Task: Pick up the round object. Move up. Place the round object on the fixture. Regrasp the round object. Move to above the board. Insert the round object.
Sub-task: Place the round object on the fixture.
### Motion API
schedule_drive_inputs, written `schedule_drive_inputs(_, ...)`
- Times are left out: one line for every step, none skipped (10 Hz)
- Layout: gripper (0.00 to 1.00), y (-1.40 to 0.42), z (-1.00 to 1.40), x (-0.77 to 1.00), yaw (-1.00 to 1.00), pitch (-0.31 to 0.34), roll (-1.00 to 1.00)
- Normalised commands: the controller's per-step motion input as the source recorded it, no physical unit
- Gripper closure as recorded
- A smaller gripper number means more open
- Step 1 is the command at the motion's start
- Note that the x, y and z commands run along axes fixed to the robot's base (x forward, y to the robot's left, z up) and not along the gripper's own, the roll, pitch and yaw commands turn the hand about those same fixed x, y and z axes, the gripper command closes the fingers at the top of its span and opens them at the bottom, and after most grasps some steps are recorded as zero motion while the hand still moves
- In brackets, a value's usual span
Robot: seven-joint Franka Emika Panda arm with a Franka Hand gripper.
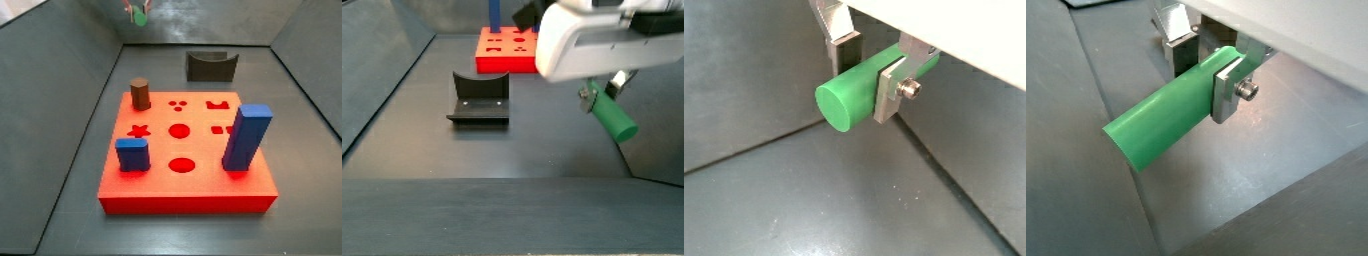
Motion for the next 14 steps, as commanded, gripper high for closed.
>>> schedule_drive_inputs(1.0,-0.01,1.0,-0.03,0.01,0.089,0.1)
schedule_drive_inputs(1.0,0.0,1.0,-0.03,0.01,0.089,0.11)
schedule_drive_inputs(1.0,0.0,0.87,-0.03,0.02,0.092,0.1)
schedule_drive_inputs(1.0,0.0,0.7,-0.02,0.02,0.092,0.09)
schedule_drive_inputs(1.0,0.01,0.57,-0.02,0.02,0.095,0.09)
schedule_drive_inputs(1.0,0.01,0.44,-0.01,0.02,0.098,0.08)
schedule_drive_inputs(1.0,0.01,0.3,-0.01,0.02,0.1,0.08)
schedule_drive_inputs(1.0,-1.0,-0.03,0.93,-1.0,-0.064,0.03)
schedule_drive_inputs(1.0,-1.0,-0.08,0.94,-1.0,-0.053,0.03)
schedule_drive_inputs(1.0,-1.0,-0.08,0.98,-0.92,-0.063,0.03)
schedule_drive_inputs(1.0,-0.96,-0.08,1.0,-0.66,-0.053,0.01)
schedule_drive_inputs(1.0,-0.87,-0.08,1.0,-0.38,-0.027,-0.02)
schedule_drive_inputs(1.0,-0.8,-0.08,1.0,-0.23,-0.019,-0.02)
schedule_drive_inputs(1.0,-0.73,-0.08,1.0,-0.13,-0.013,-0.03)
